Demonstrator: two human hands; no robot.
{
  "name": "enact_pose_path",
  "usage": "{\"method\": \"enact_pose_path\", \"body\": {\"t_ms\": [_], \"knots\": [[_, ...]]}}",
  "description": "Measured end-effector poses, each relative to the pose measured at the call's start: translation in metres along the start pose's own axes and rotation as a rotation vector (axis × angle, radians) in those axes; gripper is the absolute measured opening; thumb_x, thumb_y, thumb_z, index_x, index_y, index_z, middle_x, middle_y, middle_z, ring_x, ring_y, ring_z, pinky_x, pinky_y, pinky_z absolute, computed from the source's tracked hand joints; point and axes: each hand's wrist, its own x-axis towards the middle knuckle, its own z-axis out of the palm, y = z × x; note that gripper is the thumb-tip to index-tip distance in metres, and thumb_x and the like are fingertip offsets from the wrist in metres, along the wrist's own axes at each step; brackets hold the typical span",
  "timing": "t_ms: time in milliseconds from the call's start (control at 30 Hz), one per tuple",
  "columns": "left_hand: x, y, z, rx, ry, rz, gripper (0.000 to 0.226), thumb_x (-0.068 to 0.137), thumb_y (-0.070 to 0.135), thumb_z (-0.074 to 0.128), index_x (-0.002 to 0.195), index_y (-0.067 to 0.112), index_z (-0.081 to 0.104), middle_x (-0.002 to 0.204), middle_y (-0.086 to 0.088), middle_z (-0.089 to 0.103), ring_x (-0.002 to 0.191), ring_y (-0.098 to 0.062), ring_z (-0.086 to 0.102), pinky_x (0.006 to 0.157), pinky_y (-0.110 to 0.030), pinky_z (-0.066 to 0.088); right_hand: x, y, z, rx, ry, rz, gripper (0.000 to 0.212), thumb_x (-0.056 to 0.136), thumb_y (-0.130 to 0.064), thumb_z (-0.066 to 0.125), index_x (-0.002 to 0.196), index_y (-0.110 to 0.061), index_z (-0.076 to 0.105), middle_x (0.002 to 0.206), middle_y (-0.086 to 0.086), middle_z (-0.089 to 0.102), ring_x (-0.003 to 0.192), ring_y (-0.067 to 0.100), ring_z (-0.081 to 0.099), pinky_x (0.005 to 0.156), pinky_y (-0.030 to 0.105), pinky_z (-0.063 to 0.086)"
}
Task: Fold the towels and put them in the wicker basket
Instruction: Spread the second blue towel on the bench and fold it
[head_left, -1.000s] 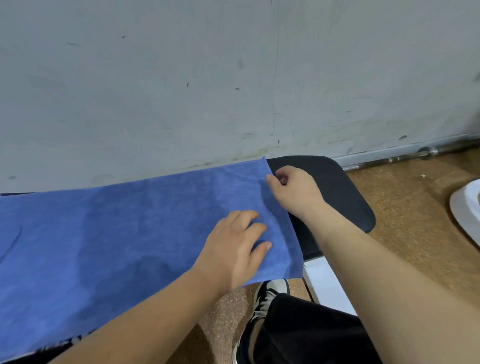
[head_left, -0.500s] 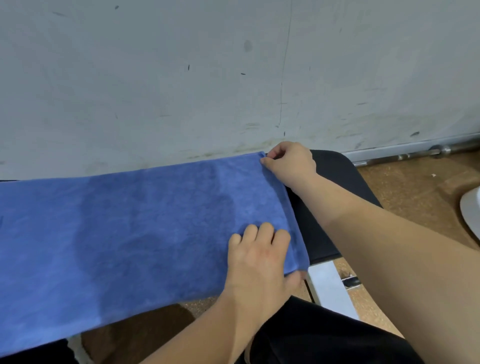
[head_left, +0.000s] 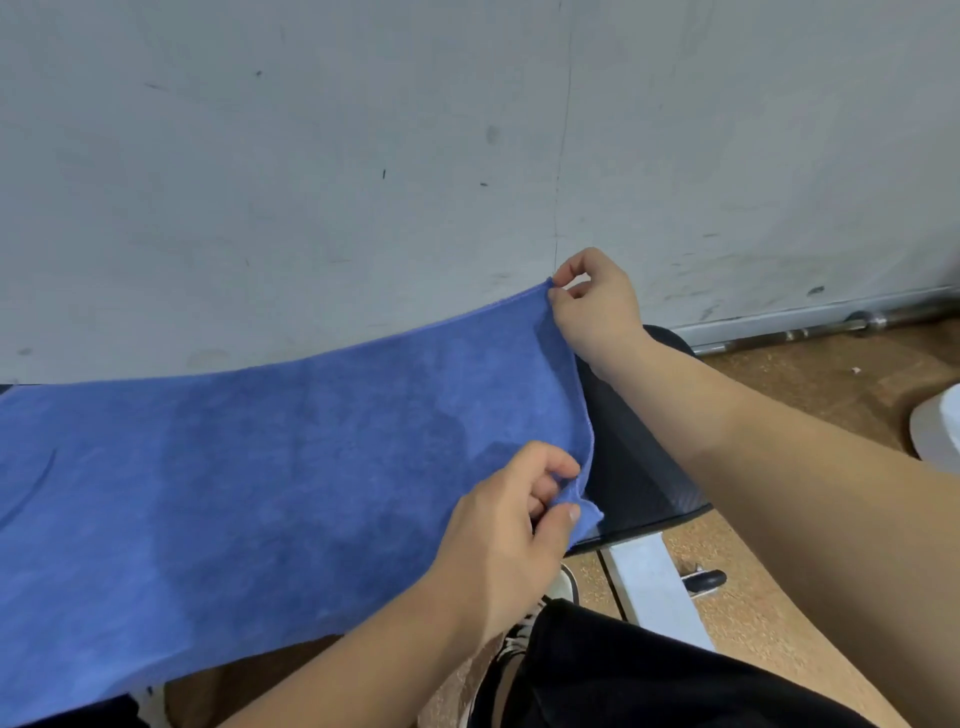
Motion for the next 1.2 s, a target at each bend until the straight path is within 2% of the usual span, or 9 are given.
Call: {"method": "enact_pose_path", "body": {"t_ms": [233,333,400,533,633,800,1033,1100,1200], "knots": [[0.012,0.042,0.01,0.049,-0.016,0.254,0.035,0.098,0.008,0.056,0.116,0.03,0.076,0.096,0.018,0.058,0.083,0.0,0.06,0.078,-0.012,0.046,0.01,-0.02,-0.042,0.025,0.107,0.035,0.01,0.087,-0.023,0.077,0.095,-0.022,0.071,0.08,-0.003,0.069,0.07,0.013,0.063,0.065,0.028,0.052],[0.004,0.049,-0.001,0.001,0.097,0.145,0.02,0.092,0.037,0.065,0.078,0.027,0.076,0.083,0.011,0.062,0.073,-0.008,0.062,0.069,-0.025,0.051,0.006,-0.02,-0.048,0.101,0.11,0.138,0.032,0.08,-0.025,0.083,0.109,-0.016,0.074,0.105,0.002,0.074,0.093,0.023,0.072,0.082,0.04,0.062],[-0.003,0.046,-0.016,0.069,0.166,0.041,0.043,0.09,0.055,0.065,0.061,0.023,0.064,0.065,0.01,0.058,0.063,-0.006,0.056,0.061,-0.022,0.043,0.0,-0.024,-0.044,0.165,0.101,0.163,0.012,0.081,-0.016,0.082,0.09,-0.01,0.077,0.095,0.008,0.076,0.087,0.03,0.074,0.076,0.043,0.065],[-0.024,0.034,-0.057,-0.046,0.204,-0.102,0.017,0.087,0.028,0.078,0.081,0.028,0.062,0.06,0.005,0.051,0.053,-0.003,0.046,0.054,-0.015,0.04,-0.018,-0.055,-0.018,0.267,0.062,0.175,0.004,0.084,-0.004,0.072,0.08,-0.006,0.073,0.081,0.014,0.071,0.069,0.027,0.067,0.064,0.038,0.061],[-0.044,0.021,-0.094,-0.077,0.201,-0.177,0.031,0.086,0.02,0.08,0.106,0.033,0.061,0.071,0.01,0.055,0.056,0.0,0.049,0.056,-0.013,0.043,-0.034,-0.089,0.014,0.346,0.011,0.173,0.004,0.083,-0.002,0.069,0.082,-0.006,0.07,0.076,0.013,0.065,0.065,0.026,0.061,0.066,0.041,0.061],[-0.083,-0.004,-0.162,-0.163,0.259,-0.348,0.022,0.081,0.025,0.086,0.094,0.017,0.069,0.081,-0.007,0.076,0.069,-0.018,0.071,0.07,-0.04,0.06,-0.063,-0.142,0.09,0.394,-0.096,0.172,0.006,0.084,-0.001,0.067,0.086,-0.005,0.07,0.077,0.014,0.061,0.066,0.026,0.057,0.062,0.039,0.058],[-0.138,-0.049,-0.241,-0.07,0.408,-0.386,0.019,0.087,0.028,0.081,0.079,0.013,0.072,0.073,-0.005,0.075,0.064,-0.016,0.067,0.063,-0.037,0.055,-0.103,-0.195,0.209,0.323,-0.265,0.116,0.021,0.081,0.002,0.062,0.068,-0.013,0.053,0.059,0.004,0.041,0.053,0.02,0.036,0.047,0.026,0.035],[-0.153,-0.071,-0.261,-0.01,0.465,-0.416,0.024,0.087,0.028,0.081,0.072,0.013,0.069,0.055,0.003,0.064,0.046,-0.007,0.054,0.045,-0.024,0.044,-0.113,-0.198,0.248,0.253,-0.304,0.08,0.026,0.08,-0.002,0.064,0.063,-0.014,0.048,0.053,-0.002,0.036,0.051,0.017,0.033,0.045,0.021,0.029],[-0.172,-0.105,-0.283,0.026,0.52,-0.497,0.029,0.087,0.03,0.082,0.069,0.012,0.067,0.048,0.006,0.056,0.038,-0.003,0.048,0.04,-0.017,0.037,-0.127,-0.193,0.3,0.163,-0.336,0.021,0.019,0.082,-0.009,0.069,0.069,-0.014,0.056,0.065,0.001,0.048,0.061,0.017,0.045,0.057,0.025,0.041]]}}
